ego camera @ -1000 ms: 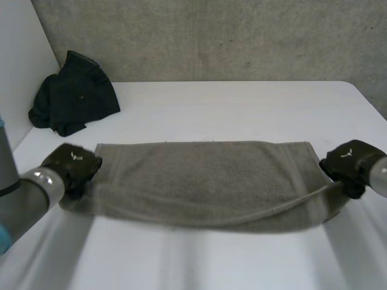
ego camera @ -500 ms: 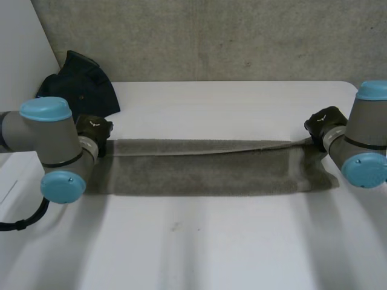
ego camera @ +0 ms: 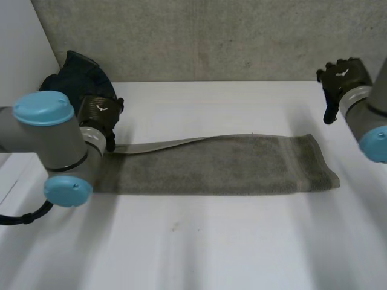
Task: Fold the laundry.
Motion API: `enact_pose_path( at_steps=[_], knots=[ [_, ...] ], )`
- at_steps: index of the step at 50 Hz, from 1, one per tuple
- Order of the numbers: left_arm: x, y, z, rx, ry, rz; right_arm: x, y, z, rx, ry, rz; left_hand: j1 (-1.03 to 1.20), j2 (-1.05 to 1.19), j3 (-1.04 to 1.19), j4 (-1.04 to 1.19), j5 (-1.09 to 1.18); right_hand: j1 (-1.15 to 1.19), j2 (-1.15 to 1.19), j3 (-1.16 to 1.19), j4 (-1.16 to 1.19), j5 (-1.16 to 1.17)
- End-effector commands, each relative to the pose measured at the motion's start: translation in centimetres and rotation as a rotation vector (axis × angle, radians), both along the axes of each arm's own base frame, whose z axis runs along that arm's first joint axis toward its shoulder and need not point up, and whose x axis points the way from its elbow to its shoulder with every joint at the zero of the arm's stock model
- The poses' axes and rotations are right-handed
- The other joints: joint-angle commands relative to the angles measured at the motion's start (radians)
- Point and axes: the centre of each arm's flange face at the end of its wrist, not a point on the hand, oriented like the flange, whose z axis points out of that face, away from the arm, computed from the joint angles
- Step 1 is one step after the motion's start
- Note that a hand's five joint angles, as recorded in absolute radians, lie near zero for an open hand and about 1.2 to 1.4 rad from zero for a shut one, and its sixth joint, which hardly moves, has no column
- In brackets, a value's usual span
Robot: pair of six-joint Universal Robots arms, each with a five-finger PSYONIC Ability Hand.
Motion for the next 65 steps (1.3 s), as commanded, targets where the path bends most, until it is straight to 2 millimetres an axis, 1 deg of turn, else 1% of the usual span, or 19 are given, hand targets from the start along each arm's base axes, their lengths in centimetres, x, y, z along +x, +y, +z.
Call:
enact_pose_path(
  at_steps=[1,2,7,10,13,20,27,33,37,38,42,48,52,53,57,58,60,64,65],
  knots=[
    [1.4,3.9,2.6,-0.002,0.019,-0.014,-1.9,3.8,1.3,0.097,-0.109,0.056,-0.022,-0.030,-0.036,-0.029,-0.047,-0.028,-0.047,-0.041,-0.063,-0.069],
    [1.6,4.3,2.6,0.003,0.021,-0.015,-2.7,4.5,-0.2,0.165,-0.108,0.061,-0.022,-0.030,-0.036,-0.029,-0.047,-0.028,-0.047,-0.041,-0.063,-0.069],
    [1.7,6.0,2.2,0.005,0.046,-0.068,-3.5,7.3,-3.9,0.317,-0.117,0.086,-0.022,-0.030,-0.036,-0.029,-0.047,-0.028,-0.047,-0.041,-0.063,-0.069],
    [1.6,5.5,2.0,-0.014,0.061,-0.117,-4.4,8.0,-5.8,0.344,-0.126,0.075,-0.022,-0.030,-0.036,-0.029,-0.047,-0.028,-0.047,-0.041,-0.063,-0.069],
    [2.2,4.5,1.7,-0.012,0.064,-0.120,-5.0,7.9,-6.8,0.313,-0.126,0.066,-0.022,-0.030,-0.036,-0.029,-0.047,-0.028,-0.047,-0.041,-0.063,-0.069],
    [4.3,0.7,-2.2,0.065,0.040,-0.064,-4.8,8.0,-8.3,0.320,-0.134,0.086,-0.019,-0.026,-0.032,-0.025,-0.043,0.064,0.045,0.051,0.030,0.023],
    [4.4,0.6,-2.8,0.083,0.042,-0.058,-4.7,7.4,-10.2,0.339,-0.133,0.098,-0.019,-0.026,-0.032,-0.025,-0.043,0.278,0.259,0.265,0.244,0.237],
    [4.2,0.9,-2.9,0.088,0.046,-0.065,-4.7,7.1,-10.8,0.337,-0.111,0.104,-0.019,-0.026,-0.032,-0.025,-0.043,0.530,0.512,0.518,0.496,0.490],
    [4.0,1.1,-3.0,0.092,0.045,-0.069,-4.7,7.0,-11.6,0.337,-0.069,0.115,-0.019,-0.026,-0.032,-0.025,-0.043,0.908,0.890,0.896,0.874,0.868],
    [4.0,1.2,-3.0,0.094,0.045,-0.070,-4.8,6.8,-11.6,0.331,-0.050,0.115,-0.019,-0.026,-0.032,-0.025,-0.043,1.190,1.172,1.178,1.156,1.150],
    [4.1,1.4,-3.0,0.097,0.044,-0.069,-5.6,6.4,-11.1,0.312,-0.041,0.083,-0.019,-0.026,-0.032,-0.025,-0.043,1.193,1.174,1.180,1.159,1.153],
    [4.1,1.8,-1.8,0.071,0.049,-0.073,-8.9,5.1,-9.2,0.255,-0.022,-0.016,-0.019,-0.026,-0.032,-0.025,-0.043,1.193,1.174,1.180,1.159,1.153],
    [4.1,2.2,-0.9,0.056,0.056,-0.074,-11.7,4.1,-8.7,0.227,0.050,-0.078,-0.019,-0.026,-0.032,-0.025,-0.043,1.193,1.174,1.180,1.159,1.153],
    [4.1,2.4,-0.8,0.054,0.056,-0.076,-13.4,3.6,-8.8,0.223,0.104,-0.117,-0.019,-0.026,-0.032,-0.025,-0.043,1.193,1.174,1.180,1.159,1.153],
    [4.1,2.9,-0.2,0.045,0.058,-0.079,-16.6,2.7,-8.0,0.194,0.287,-0.196,-0.021,-0.029,-0.035,-0.028,-0.046,1.193,1.174,1.180,1.159,1.153],
    [4.2,3.0,-0.3,0.048,0.057,-0.079,-16.8,2.5,-7.8,0.185,0.316,-0.205,-0.021,-0.029,-0.035,-0.028,-0.046,1.193,1.174,1.180,1.159,1.153],
    [4.1,3.3,-0.2,0.050,0.057,-0.082,-16.5,2.2,-7.3,0.157,0.346,-0.203,-0.022,-0.030,-0.036,-0.029,-0.047,1.193,1.174,1.180,1.159,1.153],
    [3.9,3.6,0.2,0.041,0.058,-0.089,-12.9,1.8,-5.4,0.045,0.298,-0.127,-0.022,-0.030,-0.036,-0.029,-0.047,1.193,1.174,1.180,1.159,1.153],
    [3.9,3.6,0.2,0.041,0.058,-0.089,-10.7,2.1,-4.3,-0.004,0.275,-0.072,-0.022,-0.030,-0.036,-0.029,-0.047,1.193,1.174,1.180,1.159,1.153]
  ],
)
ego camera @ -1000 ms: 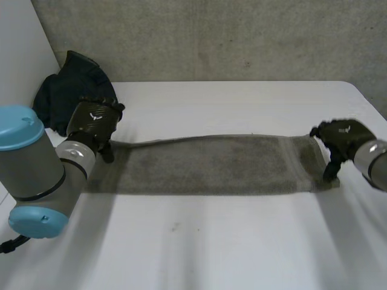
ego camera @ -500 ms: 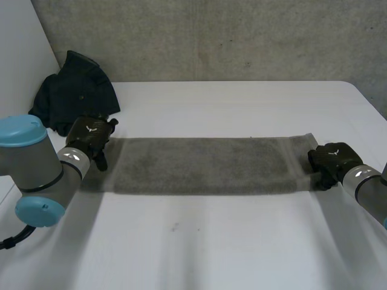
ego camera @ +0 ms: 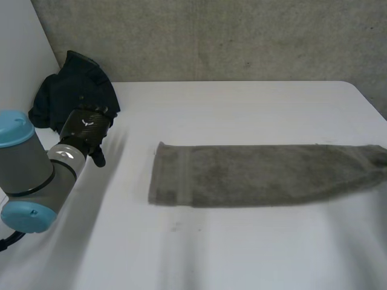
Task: Fold the laundry.
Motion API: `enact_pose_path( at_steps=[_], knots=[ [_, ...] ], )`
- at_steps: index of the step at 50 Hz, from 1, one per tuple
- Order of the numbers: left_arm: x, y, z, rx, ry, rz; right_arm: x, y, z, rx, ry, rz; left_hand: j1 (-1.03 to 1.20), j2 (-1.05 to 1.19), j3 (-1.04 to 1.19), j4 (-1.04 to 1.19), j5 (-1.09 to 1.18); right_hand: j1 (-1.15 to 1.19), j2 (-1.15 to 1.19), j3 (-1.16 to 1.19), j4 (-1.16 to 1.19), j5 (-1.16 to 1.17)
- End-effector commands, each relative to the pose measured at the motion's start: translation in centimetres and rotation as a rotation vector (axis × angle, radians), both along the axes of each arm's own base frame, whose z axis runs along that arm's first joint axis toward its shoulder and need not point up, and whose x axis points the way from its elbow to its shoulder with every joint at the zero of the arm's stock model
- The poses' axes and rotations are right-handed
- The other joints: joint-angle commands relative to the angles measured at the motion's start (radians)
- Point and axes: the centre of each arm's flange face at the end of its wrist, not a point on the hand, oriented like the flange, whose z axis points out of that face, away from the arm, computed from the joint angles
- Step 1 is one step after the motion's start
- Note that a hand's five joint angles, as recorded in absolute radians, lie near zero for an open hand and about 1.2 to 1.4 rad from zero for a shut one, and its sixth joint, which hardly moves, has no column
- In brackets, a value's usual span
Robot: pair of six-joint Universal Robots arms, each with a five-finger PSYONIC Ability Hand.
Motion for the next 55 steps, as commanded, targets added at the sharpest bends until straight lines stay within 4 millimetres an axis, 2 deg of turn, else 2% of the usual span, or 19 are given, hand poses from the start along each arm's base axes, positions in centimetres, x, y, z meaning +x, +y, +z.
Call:
enact_pose_path(
  at_steps=[1,3,4,7,8,11,15,20,22,26,27,30,35,39,44,46,47,50,55],
  knots=[
    [-0.2,0.5,0.6,-0.012,0.003,-0.009,6.5,0.0,3.8,-0.168,-0.020,0.173,-0.022,-0.030,-0.036,-0.029,-0.047,0.417,0.219,0.217,0.207,0.230],
    [-0.3,0.5,0.9,-0.020,0.006,-0.009,9.3,0.9,5.0,-0.202,-0.041,0.265,-0.022,-0.030,-0.036,-0.029,-0.047,0.417,0.219,0.217,0.207,0.230],
    [-0.3,0.5,1.0,-0.026,0.008,-0.009,12.4,2.1,6.0,-0.229,-0.060,0.378,-0.022,-0.030,-0.036,-0.029,-0.047,0.417,0.219,0.217,0.207,0.230],
    [-0.3,0.4,1.6,-0.041,0.013,-0.007,17.5,4.6,6.8,-0.253,-0.083,0.566,-0.022,-0.030,-0.036,-0.029,-0.047,0.417,0.219,0.217,0.207,0.230],
    [-0.3,0.4,1.8,-0.046,0.016,-0.008,20.7,6.6,7.0,-0.259,-0.096,0.690,-0.022,-0.030,-0.036,-0.029,-0.047,0.417,0.219,0.217,0.207,0.230],
    [-0.4,0.6,2.2,-0.051,0.038,-0.011,26.1,10.5,6.1,-0.240,-0.121,0.907,-0.022,-0.030,-0.036,-0.029,-0.047,0.417,0.219,0.217,0.207,0.230],
    [-1.2,1.2,2.3,-0.040,0.074,-0.031,31.3,15.3,3.6,-0.190,-0.130,1.124,-0.022,-0.030,-0.036,-0.029,-0.047,0.417,0.219,0.217,0.207,0.230],
    [-2.5,2.2,2.2,-0.031,0.084,-0.072,34.2,18.5,0.1,-0.115,-0.108,1.235,-0.022,-0.030,-0.036,-0.029,-0.047,0.417,0.219,0.217,0.207,0.230],
    [-3.2,2.7,2.0,-0.026,0.083,-0.092,34.3,18.7,-0.7,-0.095,-0.103,1.240,-0.022,-0.030,-0.036,-0.029,-0.047,0.417,0.219,0.217,0.207,0.230],
    [-4.3,3.5,1.9,-0.024,0.084,-0.129,34.1,18.5,-0.8,-0.067,-0.132,1.209,-0.022,-0.030,-0.036,-0.029,-0.047,-0.739,-0.937,-0.940,-0.949,-0.926],
    [-4.5,3.6,2.0,-0.029,0.084,-0.135,33.9,18.2,-0.3,-0.052,-0.173,1.166,-0.022,-0.030,-0.036,-0.029,-0.047,-0.805,-1.003,-1.005,-1.014,-0.991],
    [-5.3,4.1,2.2,-0.038,0.088,-0.160,33.1,17.1,1.0,-0.023,-0.280,1.042,-0.022,-0.030,-0.036,-0.029,-0.047,-0.805,-1.003,-1.005,-1.014,-0.991],
    [-6.8,4.7,2.4,-0.049,0.093,-0.202,26.3,11.7,2.7,0.093,-0.568,0.624,-0.021,-0.029,-0.035,-0.028,-0.046,-0.805,-1.003,-1.005,-1.014,-0.991],
    [-7.7,5.1,2.0,-0.041,0.091,-0.225,22.1,11.6,1.1,0.238,-0.611,0.467,-0.021,-0.029,-0.035,-0.028,-0.046,-0.805,-1.003,-1.005,-1.014,-0.991],
    [-8.0,5.5,1.8,-0.038,0.087,-0.225,19.1,12.0,-1.8,0.319,-0.581,0.395,-0.021,-0.029,-0.035,-0.028,-0.046,-0.775,-0.973,-0.975,-0.984,-0.961],
    [-8.1,5.6,1.7,-0.035,0.086,-0.228,18.1,11.6,-2.3,0.305,-0.558,0.376,-0.021,-0.029,-0.035,-0.028,-0.046,-0.500,-0.698,-0.700,-0.709,-0.686],
    [-8.1,5.6,1.7,-0.034,0.085,-0.228,17.3,11.3,-2.9,0.299,-0.529,0.365,-0.022,-0.030,-0.036,-0.029,-0.047,-0.097,-0.295,-0.297,-0.306,-0.283],
    [-8.2,5.6,1.5,-0.029,0.085,-0.229,16.8,10.9,-3.4,0.285,-0.474,0.367,-0.022,-0.030,-0.036,-0.029,-0.047,0.416,0.218,0.215,0.206,0.229],
    [-8.2,5.9,1.6,-0.027,0.084,-0.234,16.8,9.2,-3.0,0.207,-0.382,0.370,-0.022,-0.030,-0.036,-0.029,-0.047,0.417,0.219,0.217,0.207,0.230]
  ],
)
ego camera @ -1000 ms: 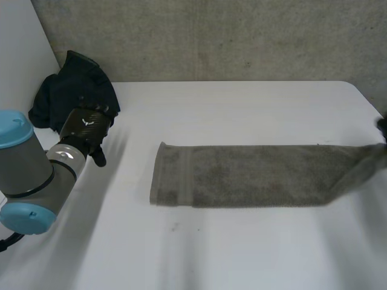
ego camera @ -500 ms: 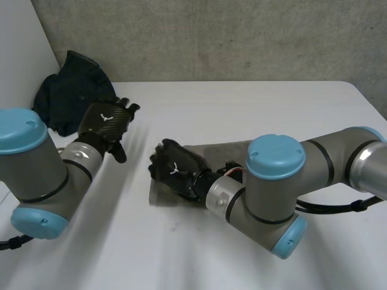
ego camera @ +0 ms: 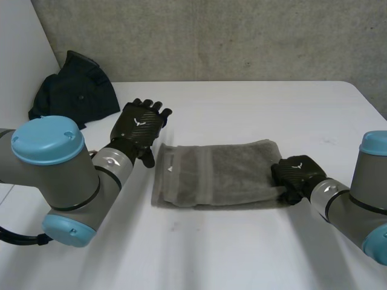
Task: Fold the laundry.
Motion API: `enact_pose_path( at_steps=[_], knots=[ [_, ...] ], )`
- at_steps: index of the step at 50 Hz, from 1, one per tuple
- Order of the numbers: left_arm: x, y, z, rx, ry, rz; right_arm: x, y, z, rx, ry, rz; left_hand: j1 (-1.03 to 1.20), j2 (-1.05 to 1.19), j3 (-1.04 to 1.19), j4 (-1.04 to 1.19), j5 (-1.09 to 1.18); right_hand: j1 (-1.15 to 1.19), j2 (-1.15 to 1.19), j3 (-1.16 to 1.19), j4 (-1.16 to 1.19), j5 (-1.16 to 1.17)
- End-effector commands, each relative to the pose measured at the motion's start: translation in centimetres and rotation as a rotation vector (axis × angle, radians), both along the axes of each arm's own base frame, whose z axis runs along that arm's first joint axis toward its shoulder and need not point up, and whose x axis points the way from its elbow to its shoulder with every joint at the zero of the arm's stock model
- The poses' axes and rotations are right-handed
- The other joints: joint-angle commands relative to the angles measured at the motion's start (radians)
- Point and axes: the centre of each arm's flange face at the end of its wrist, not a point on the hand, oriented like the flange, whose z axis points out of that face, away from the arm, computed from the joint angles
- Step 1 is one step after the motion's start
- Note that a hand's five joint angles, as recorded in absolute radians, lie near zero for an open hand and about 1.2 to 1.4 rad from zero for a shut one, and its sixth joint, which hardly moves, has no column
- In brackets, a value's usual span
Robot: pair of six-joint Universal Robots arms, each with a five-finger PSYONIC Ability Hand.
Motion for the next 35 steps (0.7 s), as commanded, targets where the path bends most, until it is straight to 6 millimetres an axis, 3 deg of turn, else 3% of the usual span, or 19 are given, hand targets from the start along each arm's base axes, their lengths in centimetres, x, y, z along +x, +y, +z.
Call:
enact_pose_path(
  at_steps=[1,2,5,8,11,15,17,18,19,23,26,27,31,35],
  knots=[
    [0.1,0.4,0.0,0.005,-0.002,-0.004,-0.2,-2.2,0.3,-0.139,0.113,-0.006,-0.022,-0.030,-0.036,-0.029,-0.047,0.489,0.296,0.302,0.301,0.326],
    [0.1,0.4,0.0,0.005,-0.002,-0.004,0.1,-2.4,0.7,-0.164,0.114,-0.005,-0.022,-0.030,-0.036,-0.029,-0.047,0.489,0.296,0.302,0.301,0.326],
    [0.2,0.5,0.4,-0.001,0.001,-0.001,3.9,-1.3,3.6,-0.281,0.082,0.081,-0.022,-0.030,-0.036,-0.029,-0.047,0.489,0.296,0.302,0.301,0.326],
    [0.5,0.4,1.1,-0.018,0.010,0.007,9.2,1.4,5.9,-0.370,0.026,0.229,-0.022,-0.030,-0.036,-0.029,-0.047,0.489,0.296,0.302,0.301,0.326],
    [1.0,-0.1,1.6,-0.027,0.018,0.036,13.3,4.3,5.0,-0.378,0.008,0.364,-0.022,-0.030,-0.036,-0.029,-0.047,0.489,0.296,0.302,0.301,0.326],
    [1.9,-0.9,1.7,-0.029,0.024,0.095,16.5,7.6,2.9,-0.368,0.037,0.513,-0.022,-0.030,-0.036,-0.029,-0.047,0.489,0.296,0.302,0.301,0.326],
    [2.2,-1.1,1.8,-0.027,0.034,0.122,17.2,8.5,2.1,-0.367,0.063,0.564,-0.022,-0.030,-0.036,-0.029,-0.047,0.489,0.296,0.302,0.301,0.326],
    [2.2,-1.1,1.9,-0.027,0.037,0.126,17.5,8.9,1.8,-0.362,0.069,0.584,-0.022,-0.030,-0.036,-0.029,-0.047,0.484,0.291,0.297,0.296,0.321],
    [2.3,-1.2,1.9,-0.024,0.044,0.131,17.5,9.3,1.6,-0.355,0.075,0.606,-0.022,-0.030,-0.036,-0.029,-0.047,0.086,-0.107,-0.101,-0.102,-0.077],
    [2.1,-1.2,2.0,-0.005,0.091,0.136,17.1,9.0,2.8,-0.300,-0.020,0.556,-0.019,-0.026,-0.032,-0.025,-0.043,-0.733,-0.926,-0.920,-0.921,-0.896],
    [1.7,-1.0,2.3,0.014,0.139,0.124,15.8,6.6,4.1,-0.214,-0.145,0.423,-0.019,-0.026,-0.032,-0.025,-0.043,-0.733,-0.926,-0.920,-0.921,-0.896],
    [1.6,-0.9,2.4,0.017,0.151,0.119,14.3,4.6,5.1,-0.148,-0.242,0.321,-0.016,-0.023,-0.029,-0.022,-0.040,-0.733,-0.926,-0.920,-0.921,-0.896],
    [0.0,0.2,3.0,0.034,0.215,0.067,11.4,1.6,6.9,-0.030,-0.444,0.138,-0.010,-0.017,-0.024,-0.016,-0.035,-0.733,-0.926,-0.920,-0.921,-0.896],
    [-1.8,1.4,3.1,0.079,0.268,0.003,10.0,0.9,6.7,0.043,-0.496,0.057,0.011,0.003,-0.003,0.004,-0.014,-0.733,-0.926,-0.920,-0.921,-0.896]
  ],
)
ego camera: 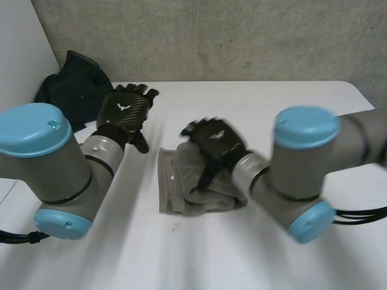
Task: Fold the laundry.
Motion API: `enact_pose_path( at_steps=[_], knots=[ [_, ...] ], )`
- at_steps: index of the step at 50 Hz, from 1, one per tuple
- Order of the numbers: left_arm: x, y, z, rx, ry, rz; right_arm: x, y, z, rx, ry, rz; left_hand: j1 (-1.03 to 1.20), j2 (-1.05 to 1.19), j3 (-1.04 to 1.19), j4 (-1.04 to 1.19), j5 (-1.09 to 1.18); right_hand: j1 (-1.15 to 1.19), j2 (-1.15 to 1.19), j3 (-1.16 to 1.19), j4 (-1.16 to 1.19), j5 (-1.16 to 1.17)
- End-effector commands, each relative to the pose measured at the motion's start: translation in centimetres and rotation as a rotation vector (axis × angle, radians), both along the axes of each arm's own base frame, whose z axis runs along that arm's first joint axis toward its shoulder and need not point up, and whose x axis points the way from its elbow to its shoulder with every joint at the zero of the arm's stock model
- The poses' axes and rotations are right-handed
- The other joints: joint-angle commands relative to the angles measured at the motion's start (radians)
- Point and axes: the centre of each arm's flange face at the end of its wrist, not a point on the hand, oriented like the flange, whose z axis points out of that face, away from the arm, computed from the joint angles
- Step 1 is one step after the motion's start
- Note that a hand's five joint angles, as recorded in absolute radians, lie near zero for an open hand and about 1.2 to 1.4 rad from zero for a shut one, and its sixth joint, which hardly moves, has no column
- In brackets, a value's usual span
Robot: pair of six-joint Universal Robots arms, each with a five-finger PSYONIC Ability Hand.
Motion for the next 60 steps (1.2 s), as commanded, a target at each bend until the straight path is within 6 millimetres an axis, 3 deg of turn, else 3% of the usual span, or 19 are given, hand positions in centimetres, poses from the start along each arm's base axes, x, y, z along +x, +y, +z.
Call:
enact_pose_path(
  at_steps=[1,12,22,29,35,42,53,60],
  knots=[
    [-3.8,2.5,0.0,0.070,0.122,-0.150,-4.5,-3.8,1.5,0.256,-0.221,-0.225,0.022,0.015,0.009,0.016,-0.002,-0.027,-0.046,-0.041,-0.060,-0.069],
    [-8.5,4.0,-4.2,0.239,0.104,-0.298,-8.5,-6.0,-0.1,0.312,-0.168,-0.432,0.040,0.033,0.026,0.034,0.015,-0.027,-0.046,-0.041,-0.060,-0.069],
    [-8.8,3.6,-7.8,0.321,0.037,-0.255,-8.3,-6.2,-0.1,0.295,-0.160,-0.440,0.099,0.091,0.085,0.092,0.074,-0.027,-0.046,-0.041,-0.060,-0.069],
    [-7.4,2.9,-8.0,0.298,-0.061,-0.138,-7.7,-6.6,-0.4,0.269,-0.133,-0.414,0.096,0.088,0.082,0.089,0.071,-0.027,-0.046,-0.041,-0.060,-0.069],
    [-6.4,3.4,-8.5,0.281,-0.241,-0.141,-4.4,-4.7,-0.3,0.247,-0.116,-0.260,0.084,0.077,0.070,0.078,0.059,-0.027,-0.046,-0.041,-0.060,-0.069],
    [-5.2,3.4,-8.7,0.289,-0.317,-0.106,-2.4,-3.6,-1.8,0.291,-0.075,-0.186,0.073,0.065,0.059,0.066,0.048,-0.027,-0.046,-0.041,-0.060,-0.069],
    [-3.9,3.3,-7.8,0.256,-0.372,-0.036,-1.7,-3.7,-3.9,0.338,-0.034,-0.182,0.049,0.041,0.035,0.042,0.024,-0.027,-0.046,-0.041,-0.060,-0.069],
    [-3.8,3.0,-5.9,0.204,-0.339,-0.036,-1.7,-3.7,-4.7,0.349,-0.023,-0.183,0.028,0.021,0.015,0.022,0.004,-0.027,-0.046,-0.041,-0.060,-0.069]
  ],
)
